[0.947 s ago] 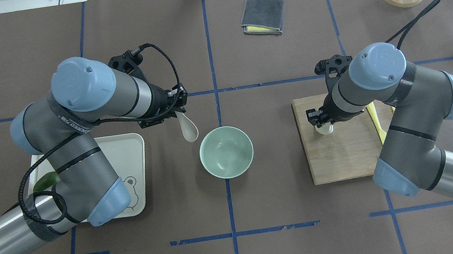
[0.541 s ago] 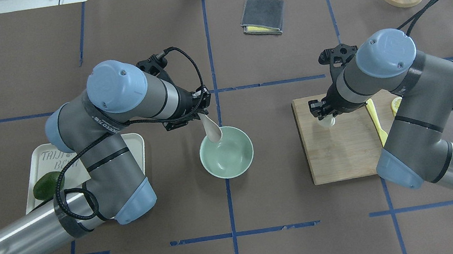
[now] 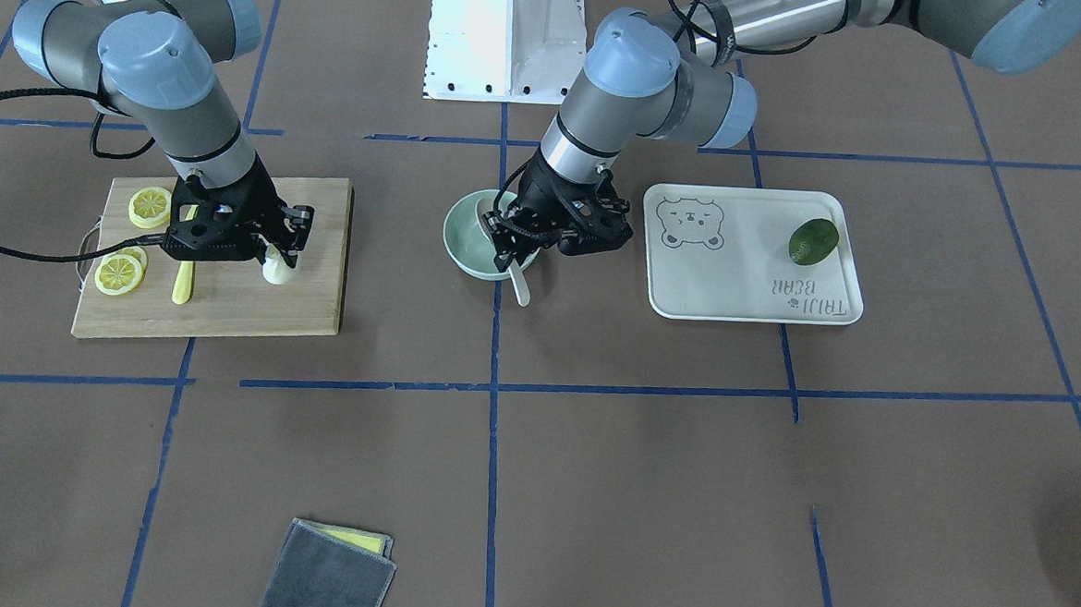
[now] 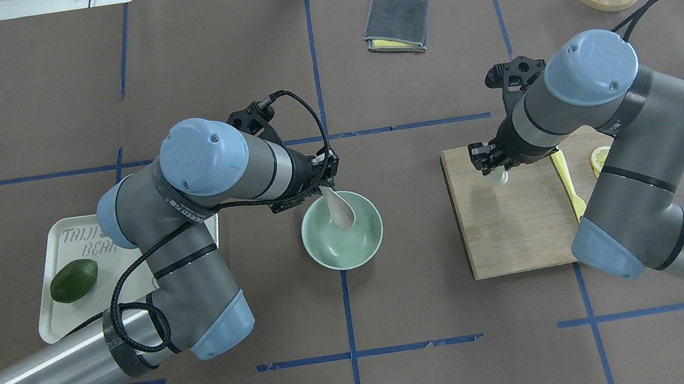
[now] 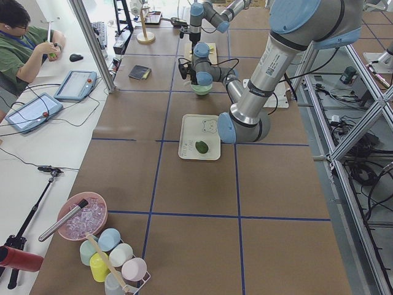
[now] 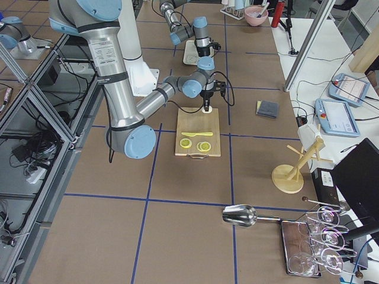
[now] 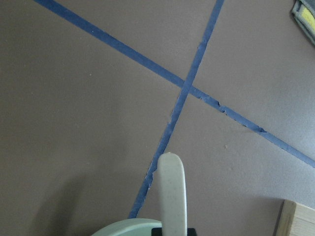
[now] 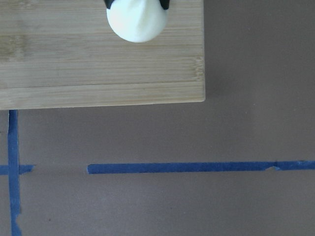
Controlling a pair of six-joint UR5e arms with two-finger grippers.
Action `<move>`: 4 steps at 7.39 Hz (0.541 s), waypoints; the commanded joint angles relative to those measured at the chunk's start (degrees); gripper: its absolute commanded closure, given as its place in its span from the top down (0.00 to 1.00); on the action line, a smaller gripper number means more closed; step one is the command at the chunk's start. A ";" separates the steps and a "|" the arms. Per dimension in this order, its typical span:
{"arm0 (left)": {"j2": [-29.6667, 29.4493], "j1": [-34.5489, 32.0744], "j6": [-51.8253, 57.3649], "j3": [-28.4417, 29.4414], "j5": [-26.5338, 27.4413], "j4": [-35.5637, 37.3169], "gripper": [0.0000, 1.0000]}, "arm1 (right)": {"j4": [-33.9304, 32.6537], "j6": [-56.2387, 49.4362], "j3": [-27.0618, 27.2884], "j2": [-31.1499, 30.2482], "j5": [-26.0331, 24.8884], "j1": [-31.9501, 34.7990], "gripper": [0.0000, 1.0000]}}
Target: Put spoon and bun in bowl
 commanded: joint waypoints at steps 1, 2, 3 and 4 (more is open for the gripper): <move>0.39 0.26 0.26 -0.20 0.33 0.13 0.84 | 0.01 0.01 0.20 0.59 0.05 0.08 0.37; 1.61 0.17 0.26 -3.51 0.24 0.57 1.00 | 0.01 0.01 0.55 0.68 0.05 -0.01 0.37; 4.32 0.17 0.35 -8.15 -0.02 0.83 1.00 | -0.08 0.01 0.55 1.29 0.05 -0.01 0.37; 5.04 -0.18 2.44 -10.46 -0.20 3.62 1.00 | 0.01 0.10 0.55 2.17 -0.04 -0.01 0.37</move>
